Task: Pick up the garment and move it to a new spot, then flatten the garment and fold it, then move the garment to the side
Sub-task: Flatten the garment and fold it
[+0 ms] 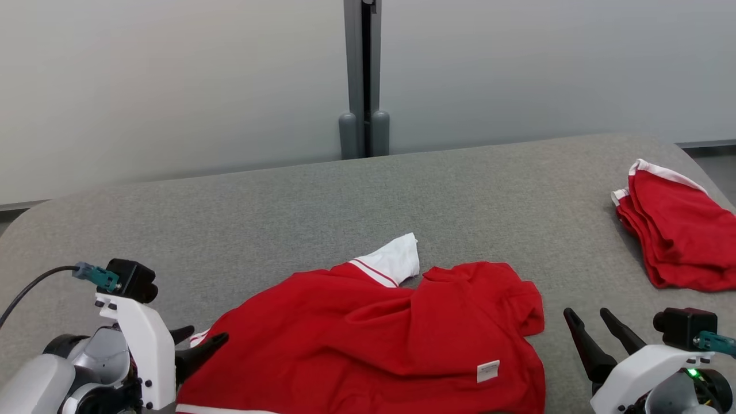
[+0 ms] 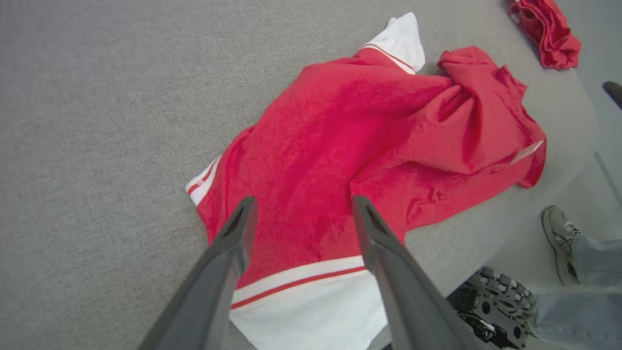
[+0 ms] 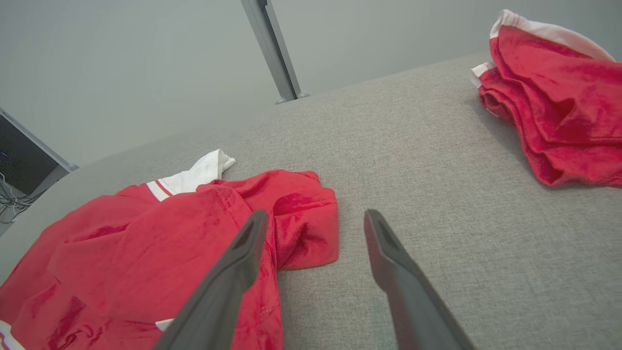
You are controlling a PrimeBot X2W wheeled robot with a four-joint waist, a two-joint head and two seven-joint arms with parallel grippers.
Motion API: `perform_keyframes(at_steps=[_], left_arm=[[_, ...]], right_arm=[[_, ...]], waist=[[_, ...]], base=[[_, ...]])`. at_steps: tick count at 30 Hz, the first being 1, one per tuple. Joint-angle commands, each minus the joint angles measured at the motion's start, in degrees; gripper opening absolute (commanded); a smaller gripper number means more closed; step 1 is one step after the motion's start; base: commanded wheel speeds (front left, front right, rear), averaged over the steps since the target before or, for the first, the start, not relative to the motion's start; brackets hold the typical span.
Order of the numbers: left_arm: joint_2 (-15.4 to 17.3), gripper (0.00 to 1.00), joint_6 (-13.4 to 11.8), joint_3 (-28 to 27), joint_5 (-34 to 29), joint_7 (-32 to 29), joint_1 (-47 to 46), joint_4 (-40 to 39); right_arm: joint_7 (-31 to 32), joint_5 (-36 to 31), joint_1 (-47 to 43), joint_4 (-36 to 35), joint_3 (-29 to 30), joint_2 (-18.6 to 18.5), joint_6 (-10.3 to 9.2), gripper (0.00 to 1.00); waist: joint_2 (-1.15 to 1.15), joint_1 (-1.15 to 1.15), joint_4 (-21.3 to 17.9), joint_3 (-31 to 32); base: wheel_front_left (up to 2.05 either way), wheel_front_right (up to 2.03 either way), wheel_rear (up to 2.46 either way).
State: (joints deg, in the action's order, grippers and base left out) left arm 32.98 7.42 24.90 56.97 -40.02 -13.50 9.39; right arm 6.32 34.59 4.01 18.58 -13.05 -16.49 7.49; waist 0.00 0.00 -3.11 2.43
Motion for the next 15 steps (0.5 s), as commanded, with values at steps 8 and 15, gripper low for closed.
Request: perform_keyframes(at_steps=[8,15], left_arm=[[4.39,1.0,0.08,12.15,-2.4,10.4,-8.19,9.44],[6.3,1.0,0.09,21.26,-0.15,12.25,-13.59,16.39]], right_arm=[[0.21,-0.31,3.08,-0.67,-1.06,-0.26,0.0,1.0],[-0.71,0.15,4.62,-0.31,-1.68,0.08,0.0,1.0]], waist=[[0.0,0.0,-6.02,-4.24],[0.0,0.0,-8.64,-7.02]], base=[[0.0,0.0,0.0],[0.0,0.0,0.0]])
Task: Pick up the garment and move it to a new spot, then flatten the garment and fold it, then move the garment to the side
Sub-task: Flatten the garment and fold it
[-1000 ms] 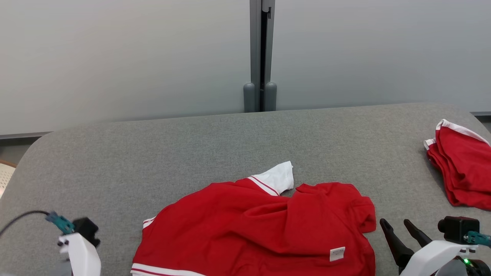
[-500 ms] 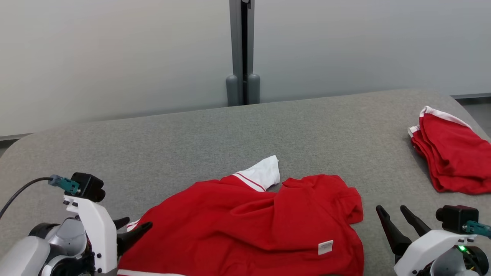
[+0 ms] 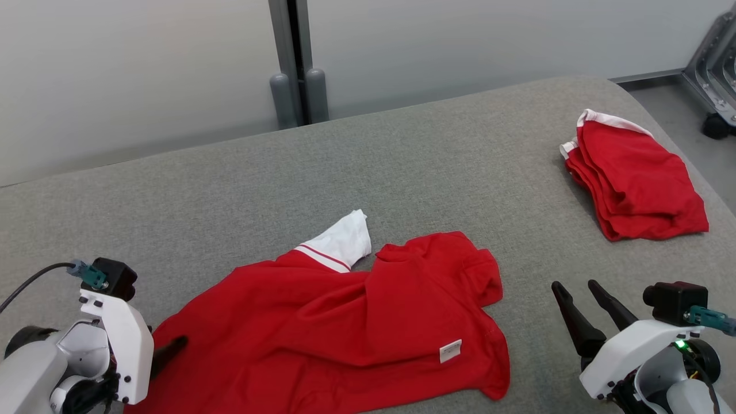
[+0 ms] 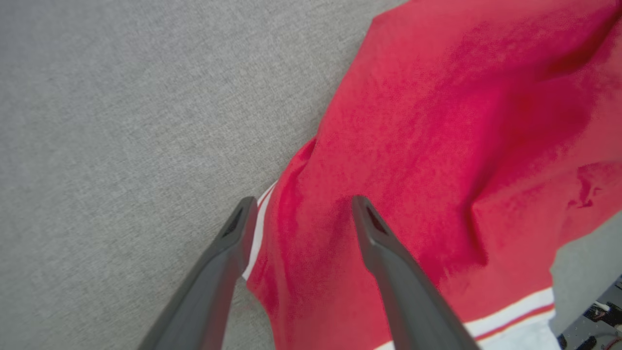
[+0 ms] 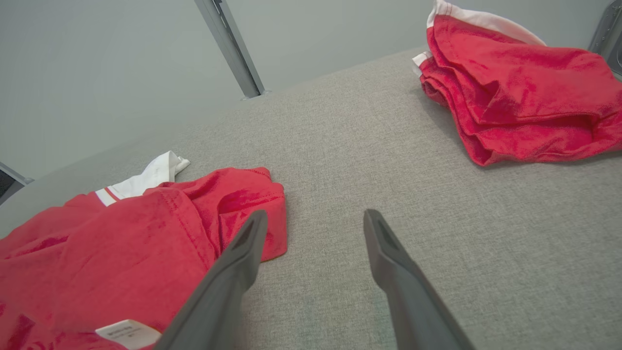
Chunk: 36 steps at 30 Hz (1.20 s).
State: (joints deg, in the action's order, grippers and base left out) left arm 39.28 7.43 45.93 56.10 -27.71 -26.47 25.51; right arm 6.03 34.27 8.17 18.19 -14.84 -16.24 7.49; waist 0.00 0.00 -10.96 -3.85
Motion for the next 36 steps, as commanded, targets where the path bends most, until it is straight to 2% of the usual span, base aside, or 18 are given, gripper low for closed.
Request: perform_keyframes(at_steps=[1,3,4,5,6,7,16,23,28,29,30,31,36], left_arm=[[-0.24,1.0,0.08,1.04,2.5,-0.85,-0.85,1.23],[0.17,1.0,0.08,3.22,4.51,-2.59,-1.96,1.74],[0.53,0.89,0.07,4.07,5.48,-2.97,-2.65,1.98],[0.53,0.89,0.07,4.07,5.48,-2.97,-2.65,1.98],[0.85,0.38,0.07,4.71,6.25,-3.01,-3.19,2.09],[1.05,0.0,0.06,5.44,6.84,-2.83,-3.69,2.14],[2.04,0.0,0.07,8.35,8.58,2.84,-8.25,6.32],[0.33,0.0,-0.02,6.19,9.37,9.99,-12.5,13.91],[-1.68,0.0,-1.54,4.07,9.81,13.9,-15.38,21.41],[-2.22,0.11,-1.52,3.61,10.07,14.65,-15.74,22.58],[-2.92,0.65,-1.39,3.3,10.27,15.18,-15.94,23.66],[-3.57,1.0,-1.16,3.16,10.57,15.47,-16.02,24.6],[-5.39,1.0,-0.25,4.2,10.67,16.47,-15.1,26.84]], right_arm=[[-0.53,0.48,0.59,0.29,0.05,-0.2,0.0,1.0],[-0.7,0.53,0.88,0.6,-0.15,-0.32,0.0,1.0],[-0.78,0.66,1.03,0.72,-0.22,-0.36,0.0,1.0],[-0.78,0.66,1.03,0.72,-0.22,-0.36,0.0,1.0],[-0.97,0.77,1.13,0.85,-0.26,-0.39,0.0,1.0],[-1.13,0.86,1.12,1.0,-0.36,-0.43,0.0,1.0],[-1.72,1.14,1.51,1.21,-0.9,-0.54,0.0,1.0],[-2.01,0.88,2.54,0.76,-0.27,-1.32,0.0,1.0],[-2.19,0.68,3.36,0.7,-0.2,-1.26,0.0,1.0],[-2.2,0.59,3.53,0.76,-0.25,-1.17,0.0,1.0],[-2.23,0.49,3.61,0.86,-0.32,-1.09,0.0,1.0],[-2.28,0.46,3.65,0.97,-0.37,-1.05,0.0,1.0],[-3.03,0.98,2.83,1.61,-1.37,-0.64,0.0,1.0]], waist=[[0.0,0.0,-0.97,-0.81],[0.0,0.0,-1.2,-0.89],[0.0,0.0,-1.26,-0.91],[0.0,0.0,-1.26,-0.91],[0.0,0.0,-1.29,-0.93],[0.0,0.0,-1.29,-0.96],[0.0,0.0,-1.37,-1.92],[0.0,0.0,-1.56,-3.5],[0.0,0.0,-1.82,-4.54],[0.0,0.0,-1.83,-4.61],[0.0,0.0,-1.8,-4.57],[0.0,0.0,-1.67,-4.36],[0.0,0.0,-0.03,-1.66]], base=[[0.0,0.0,0.0],[0.0,0.0,0.0],[0.0,0.0,0.0],[0.0,0.0,0.0],[0.0,0.0,0.0],[0.0,0.0,0.0],[0.0,0.0,0.0],[0.0,0.0,0.0],[0.0,0.0,0.0],[0.0,0.0,0.0],[0.0,0.0,0.0],[0.0,0.0,0.0],[0.0,0.0,0.0]])
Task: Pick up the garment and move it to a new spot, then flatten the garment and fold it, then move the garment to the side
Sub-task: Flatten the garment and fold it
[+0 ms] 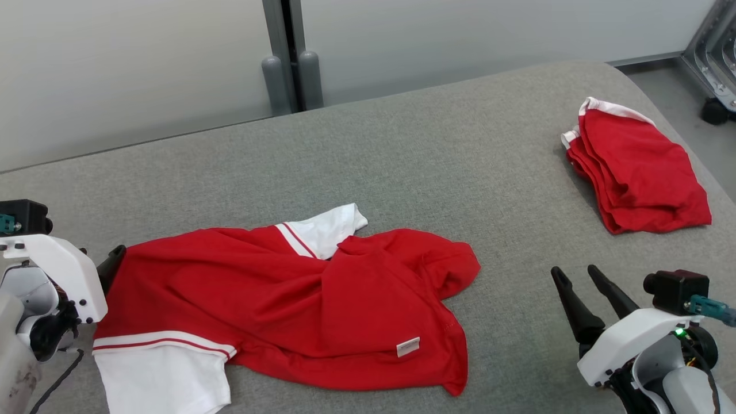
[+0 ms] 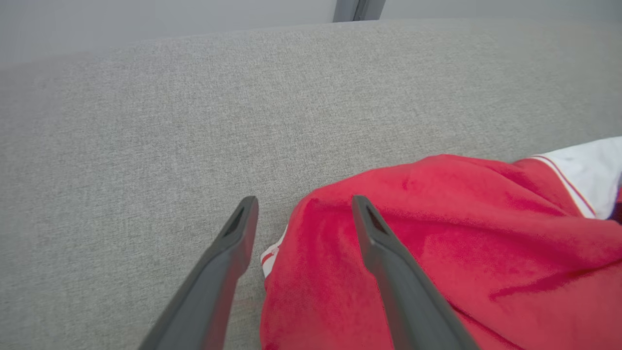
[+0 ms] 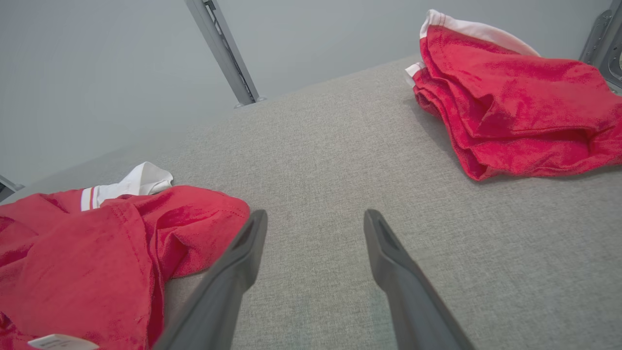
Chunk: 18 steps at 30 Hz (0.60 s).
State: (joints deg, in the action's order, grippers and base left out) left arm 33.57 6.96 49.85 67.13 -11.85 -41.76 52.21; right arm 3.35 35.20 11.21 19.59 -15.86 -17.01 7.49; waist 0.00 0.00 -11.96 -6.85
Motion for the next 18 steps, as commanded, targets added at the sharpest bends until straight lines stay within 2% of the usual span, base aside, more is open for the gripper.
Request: perform_keyframes(at_steps=[1,8,13,18], left_arm=[[0.15,1.0,0.37,0.66,-0.8,1.32,0.33,-0.13],[0.43,1.0,0.48,1.91,-3.01,10.01,2.85,-7.26],[0.42,1.0,-2.03,2.18,-4.85,14.94,5.77,-13.55],[0.83,1.0,-8.85,2.41,-8.41,22.15,10.26,-22.83]], right_arm=[[-0.23,0.32,-0.5,0.49,-0.67,0.25,0.0,1.0],[1.17,3.65,0.25,2.88,-2.74,1.87,0.0,1.0],[2.82,6.22,2.35,5.23,-2.84,2.61,0.0,1.0],[5.7,7.41,4.39,10.52,-1.24,3.2,0.0,1.0]], waist=[[0.0,0.0,1.45,2.05],[0.0,0.0,6.94,5.76],[0.0,0.0,10.62,6.48],[0.0,0.0,15.42,7.22]], base=[[0.0,0.0,0.0],[0.0,0.0,0.0],[0.0,0.0,0.0],[0.0,0.0,0.0]])
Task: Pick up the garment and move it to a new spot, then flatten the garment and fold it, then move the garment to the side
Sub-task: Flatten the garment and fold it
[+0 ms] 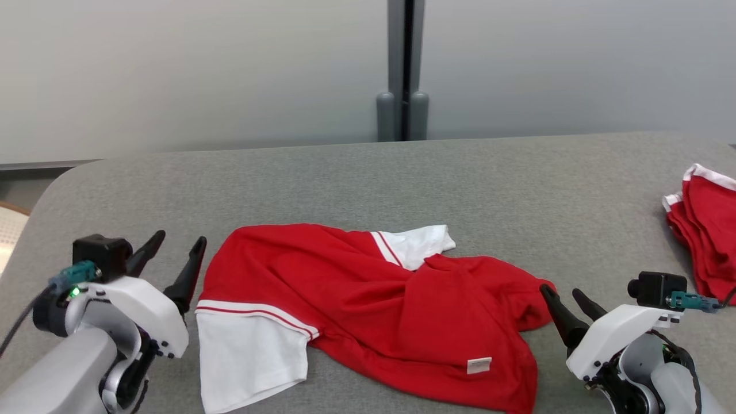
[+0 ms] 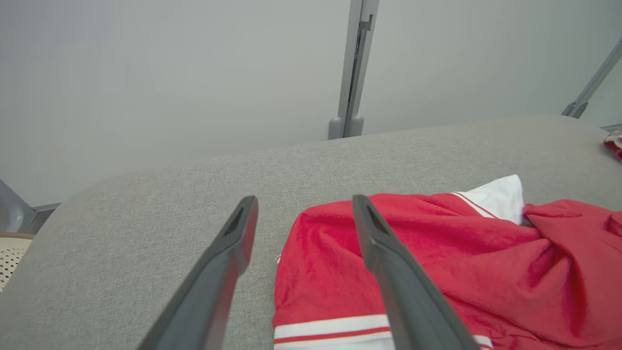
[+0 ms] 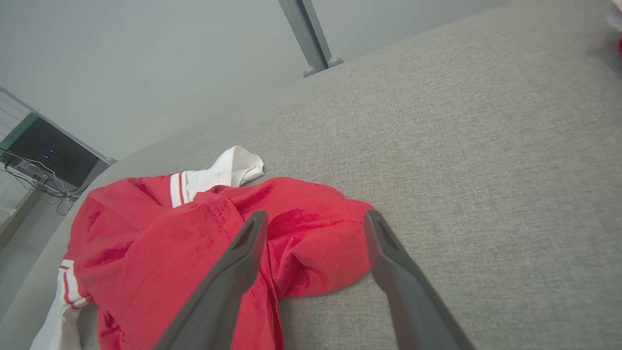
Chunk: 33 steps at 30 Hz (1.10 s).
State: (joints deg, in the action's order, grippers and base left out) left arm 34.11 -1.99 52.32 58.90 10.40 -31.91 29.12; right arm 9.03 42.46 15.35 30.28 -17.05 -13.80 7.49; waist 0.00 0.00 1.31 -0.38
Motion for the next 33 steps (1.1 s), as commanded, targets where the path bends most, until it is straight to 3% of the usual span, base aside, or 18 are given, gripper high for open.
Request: perform_keyframes(at_steps=[1,5,9,13,17,18,19,20,33], left_arm=[[0.36,1.0,-1.53,-0.28,-0.8,1.2,1.61,-1.63],[0.3,1.0,-7.59,-2.27,-2.01,4.06,7.56,-10.08],[-0.68,1.0,-11.41,-5.66,-1.64,4.72,14.47,-17.59],[-2.28,1.0,-13.3,-9.57,-3.48,4.78,20.01,-23.33],[-4.23,1.0,-13.43,-11.71,-5.63,4.81,23.59,-25.39],[-4.83,1.0,-13.19,-12.24,-6.08,4.82,24.23,-25.57],[-5.3,1.0,-12.86,-12.69,-6.46,4.82,24.76,-25.56],[-5.58,1.0,-12.6,-12.9,-6.93,4.81,25.34,-25.54],[-10.09,1.0,-9.34,-14.48,-10.58,4.83,24.83,-24.59]], right_arm=[[0.65,0.42,0.66,0.85,0.45,0.41,0.0,1.0],[3.53,1.77,0.91,5.09,3.36,1.51,0.0,1.0],[7.09,3.85,0.7,7.8,5.96,2.73,0.0,1.0],[10.19,5.28,1.08,9.81,7.41,2.8,0.0,1.0],[11.34,3.32,2.04,13.17,7.79,1.78,0.0,1.0],[11.28,2.73,2.25,13.97,7.77,1.76,0.0,0.69],[11.08,2.44,2.54,14.52,7.83,1.88,0.0,0.22],[10.73,2.23,2.9,14.78,7.9,1.92,0.0,0.0],[5.24,-0.42,14.5,13.25,7.71,-2.64,0.0,0.0]], waist=[[0.0,0.0,3.01,0.89],[0.0,0.0,6.08,1.36],[0.0,0.0,8.67,1.73],[0.0,0.0,11.16,1.68],[0.0,0.0,13.25,1.45],[0.0,0.0,13.78,1.42],[0.0,0.0,14.24,1.35],[0.0,0.0,14.66,1.27],[0.0,0.0,17.69,-4.09]], base=[[0.0,0.0,0.0],[0.0,0.0,0.0],[0.0,0.0,0.0],[0.0,0.0,0.0],[0.0,0.0,0.0],[0.0,0.0,0.0],[0.0,0.0,0.0],[0.0,0.0,0.0],[0.0,0.0,0.0]])
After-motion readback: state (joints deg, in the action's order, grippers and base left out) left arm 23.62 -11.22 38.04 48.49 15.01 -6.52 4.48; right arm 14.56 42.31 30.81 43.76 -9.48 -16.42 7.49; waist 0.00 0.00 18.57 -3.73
